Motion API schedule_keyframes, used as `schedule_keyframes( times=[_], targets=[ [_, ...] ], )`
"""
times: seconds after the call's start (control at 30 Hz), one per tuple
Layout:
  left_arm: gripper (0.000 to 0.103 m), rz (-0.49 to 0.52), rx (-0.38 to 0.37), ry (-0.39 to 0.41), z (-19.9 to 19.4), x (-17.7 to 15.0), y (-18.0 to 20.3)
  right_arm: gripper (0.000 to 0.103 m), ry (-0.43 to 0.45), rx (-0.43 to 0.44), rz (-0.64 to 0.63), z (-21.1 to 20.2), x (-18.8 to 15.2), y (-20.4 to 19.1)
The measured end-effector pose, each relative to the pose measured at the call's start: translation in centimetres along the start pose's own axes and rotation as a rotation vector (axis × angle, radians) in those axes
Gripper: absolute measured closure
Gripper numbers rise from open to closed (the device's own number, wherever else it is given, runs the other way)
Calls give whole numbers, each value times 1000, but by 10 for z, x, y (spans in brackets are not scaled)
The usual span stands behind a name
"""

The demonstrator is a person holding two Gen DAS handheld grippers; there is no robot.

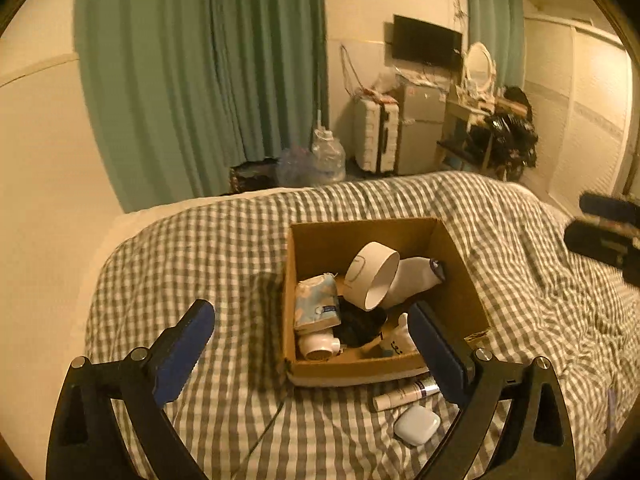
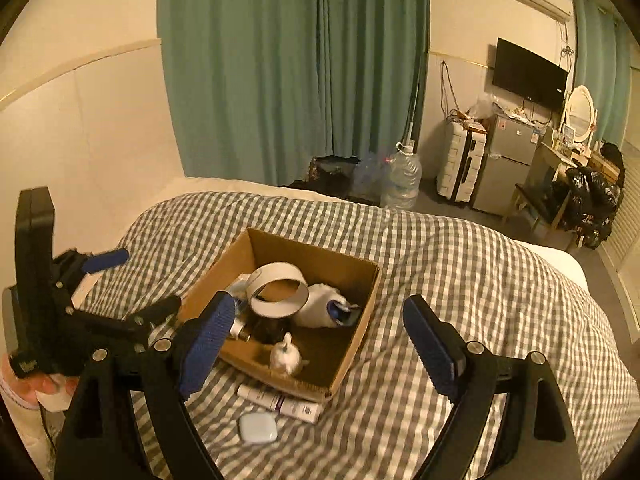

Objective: Organize objects
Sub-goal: 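Carry the tape roll and tissue pack into the box and release both, then grasp the white earbud case with the right tool while the left tool grasps the white cream tube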

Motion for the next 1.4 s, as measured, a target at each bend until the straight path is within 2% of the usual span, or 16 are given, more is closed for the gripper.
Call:
schedule_keyframes(
  times=[0.27,0.4,0.53,0.63,0.77,0.9,1.17,1.23,1.3,1.37,1.4],
  targets=[
    [2,-43,36,13,-21,-19,-10,17,-20,-8,-24,-16,-23,-12],
    [2,-64,42,-34,-14,-40,-7,17,-35,3,-25,-9,-33,-17],
    [2,-96,68,-79,-5,-65,-4,17,-61,-3,-29,9,-51,-20],
    [2,-83,54,-109,4,-83,3,17,-91,2,-21,28,-70,-21],
    [2,-54,84,-148,24,-105,8,17,-145,17,1,56,-102,-21],
    [2,-22,189,-188,42,-124,-2,17,-217,19,15,86,-134,-19],
    [2,-116,160,-268,59,-137,-22,17,-360,52,6,138,-185,-28],
    [2,-133,149,-283,61,-140,-23,19,-406,60,0,147,-198,-30],
    [2,-143,139,-286,61,-142,-23,28,-444,39,-17,154,-209,-30],
    [2,-148,132,-287,61,-143,-22,31,-460,53,-6,157,-214,-29],
    [2,-151,133,-288,61,-143,-21,37,-465,63,2,157,-216,-29]
  ],
)
Point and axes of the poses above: each gripper's, at about its wrist camera, not at the fingertips, and z roughly the way its jaws point, y to its right, x to its top, the point moved 9 cm from there along z, roughly the way its jaws point, and after that the axes turned 15 degrees about x, right-handed, at the moved point
